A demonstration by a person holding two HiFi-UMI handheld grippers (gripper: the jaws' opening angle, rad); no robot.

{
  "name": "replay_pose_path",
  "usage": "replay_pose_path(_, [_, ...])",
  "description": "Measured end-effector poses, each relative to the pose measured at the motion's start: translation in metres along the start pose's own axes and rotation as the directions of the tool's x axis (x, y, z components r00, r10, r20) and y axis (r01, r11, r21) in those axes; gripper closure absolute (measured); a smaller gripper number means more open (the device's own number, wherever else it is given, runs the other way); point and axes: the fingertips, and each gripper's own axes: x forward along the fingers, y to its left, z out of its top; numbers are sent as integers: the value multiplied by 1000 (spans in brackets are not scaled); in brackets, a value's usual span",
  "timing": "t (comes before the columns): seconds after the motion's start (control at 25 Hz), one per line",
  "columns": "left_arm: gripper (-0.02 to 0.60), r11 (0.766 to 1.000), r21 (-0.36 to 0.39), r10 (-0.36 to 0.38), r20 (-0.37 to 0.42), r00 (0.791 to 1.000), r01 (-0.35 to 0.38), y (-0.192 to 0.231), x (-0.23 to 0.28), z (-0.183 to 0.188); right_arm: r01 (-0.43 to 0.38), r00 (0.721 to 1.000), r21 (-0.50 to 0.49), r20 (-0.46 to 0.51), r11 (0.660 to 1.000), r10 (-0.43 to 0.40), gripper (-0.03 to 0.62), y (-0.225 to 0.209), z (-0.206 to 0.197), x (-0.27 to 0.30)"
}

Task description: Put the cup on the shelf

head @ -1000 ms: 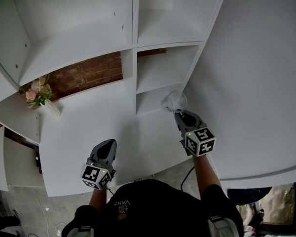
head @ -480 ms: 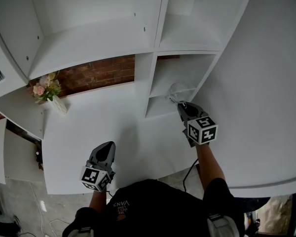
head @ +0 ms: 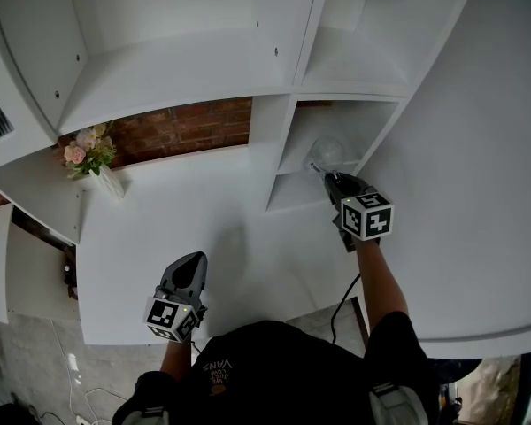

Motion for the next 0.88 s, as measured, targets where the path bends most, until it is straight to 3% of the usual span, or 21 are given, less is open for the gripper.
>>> replay_pose_path(0.88, [574,999,-15,-51,27,998,51,-12,18,1,-37,986,-20,-165,999,33,563,-19,20,27])
